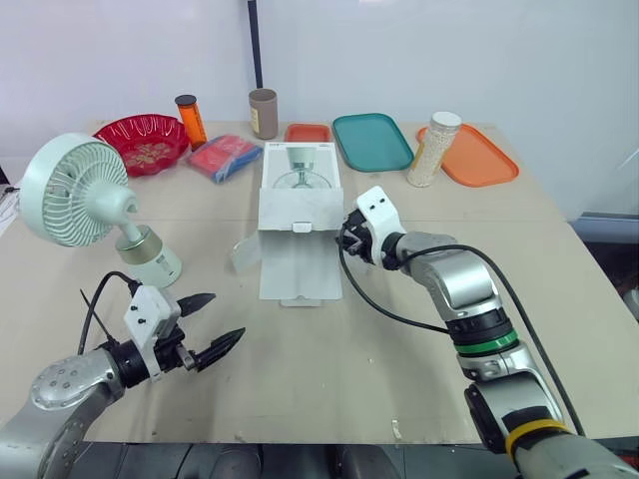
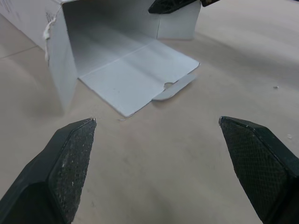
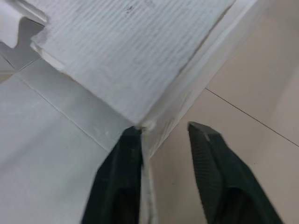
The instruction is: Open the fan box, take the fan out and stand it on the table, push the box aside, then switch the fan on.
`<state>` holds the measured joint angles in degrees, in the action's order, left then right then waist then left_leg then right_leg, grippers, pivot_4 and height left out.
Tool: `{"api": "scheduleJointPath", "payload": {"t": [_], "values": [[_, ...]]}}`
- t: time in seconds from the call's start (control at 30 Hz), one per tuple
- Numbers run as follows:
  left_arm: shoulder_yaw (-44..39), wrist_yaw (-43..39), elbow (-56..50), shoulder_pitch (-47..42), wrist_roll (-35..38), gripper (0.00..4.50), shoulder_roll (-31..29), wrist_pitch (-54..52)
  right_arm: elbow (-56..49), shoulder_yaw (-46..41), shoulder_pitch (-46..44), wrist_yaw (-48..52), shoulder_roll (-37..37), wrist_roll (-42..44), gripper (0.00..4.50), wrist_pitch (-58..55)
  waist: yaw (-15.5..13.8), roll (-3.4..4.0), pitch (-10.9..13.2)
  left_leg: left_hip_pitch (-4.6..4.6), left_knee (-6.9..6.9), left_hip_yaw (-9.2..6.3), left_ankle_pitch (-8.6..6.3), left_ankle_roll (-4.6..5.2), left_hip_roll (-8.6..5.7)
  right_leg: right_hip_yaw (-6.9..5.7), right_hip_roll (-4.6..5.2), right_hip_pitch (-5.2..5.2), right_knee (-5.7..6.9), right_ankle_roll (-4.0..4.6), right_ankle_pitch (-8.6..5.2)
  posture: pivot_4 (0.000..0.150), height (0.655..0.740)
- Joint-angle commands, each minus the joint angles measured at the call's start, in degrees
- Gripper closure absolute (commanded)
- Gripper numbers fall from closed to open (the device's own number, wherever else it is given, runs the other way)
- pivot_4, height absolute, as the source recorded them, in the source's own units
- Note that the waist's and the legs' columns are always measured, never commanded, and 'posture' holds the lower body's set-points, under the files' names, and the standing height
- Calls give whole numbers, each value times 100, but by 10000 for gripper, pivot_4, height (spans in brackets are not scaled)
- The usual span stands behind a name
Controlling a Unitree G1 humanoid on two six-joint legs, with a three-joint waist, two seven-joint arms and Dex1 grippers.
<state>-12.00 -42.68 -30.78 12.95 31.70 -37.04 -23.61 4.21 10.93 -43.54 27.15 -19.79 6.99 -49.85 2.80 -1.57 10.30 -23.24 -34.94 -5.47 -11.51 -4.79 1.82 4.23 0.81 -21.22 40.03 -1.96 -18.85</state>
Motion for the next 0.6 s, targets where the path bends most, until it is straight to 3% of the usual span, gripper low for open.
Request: {"api": "scheduleJointPath", "payload": {"t": [0.03,0.3,0.6], "values": [[-14,41,-198,29,-40,0,20,80,-90,-75,-41,7,-45,-46,44586,71,0,0,0,0,0,0,0,0,0,0,0,0,0,0,0,1500,7400],[83,40,-92,-73,-150,0,20,97,223,-290,-133,-284,-28,-163,44586,116,0,0,0,1,0,0,0,0,0,0,1,1,0,0,0,1500,7400],[350,-250,270,-288,-255,0,40,277,-900,-1263,694,-547,-713,-57,44586,-846,-32,0,0,-7,1,-2,0,0,-10,-3,10,1,-3,-9,-5,1500,7400]]}}
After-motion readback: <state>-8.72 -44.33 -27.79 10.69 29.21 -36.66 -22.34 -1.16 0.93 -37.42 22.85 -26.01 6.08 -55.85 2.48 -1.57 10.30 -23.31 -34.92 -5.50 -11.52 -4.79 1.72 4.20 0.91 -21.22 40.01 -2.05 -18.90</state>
